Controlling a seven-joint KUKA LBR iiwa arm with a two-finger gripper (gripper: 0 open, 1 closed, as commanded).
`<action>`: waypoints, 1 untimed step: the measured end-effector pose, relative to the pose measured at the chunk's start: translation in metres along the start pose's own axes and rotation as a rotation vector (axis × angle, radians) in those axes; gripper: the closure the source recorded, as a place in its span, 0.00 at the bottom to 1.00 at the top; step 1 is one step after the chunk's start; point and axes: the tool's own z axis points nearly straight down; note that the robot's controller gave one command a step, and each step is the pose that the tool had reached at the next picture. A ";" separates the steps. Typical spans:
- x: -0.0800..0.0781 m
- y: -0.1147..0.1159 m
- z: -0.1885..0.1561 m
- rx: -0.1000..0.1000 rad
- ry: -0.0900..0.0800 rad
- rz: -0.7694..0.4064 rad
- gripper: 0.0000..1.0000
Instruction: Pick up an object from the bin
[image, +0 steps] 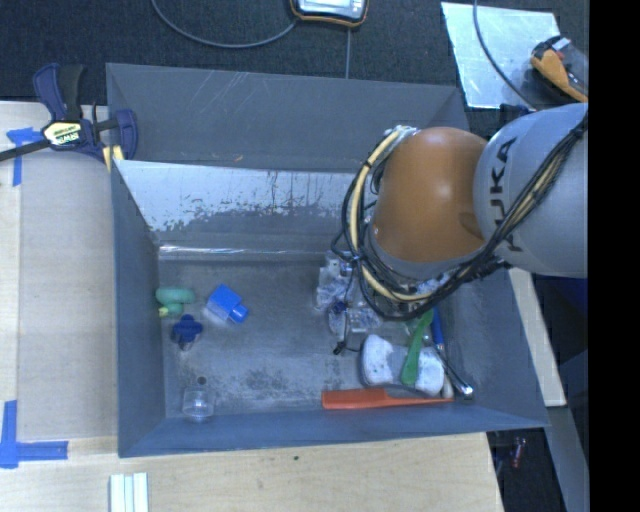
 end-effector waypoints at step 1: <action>-0.029 -0.077 0.093 -0.001 0.000 -0.273 0.00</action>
Offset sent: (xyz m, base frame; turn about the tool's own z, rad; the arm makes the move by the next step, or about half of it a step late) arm 0.0670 -0.0669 -0.0063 -0.2706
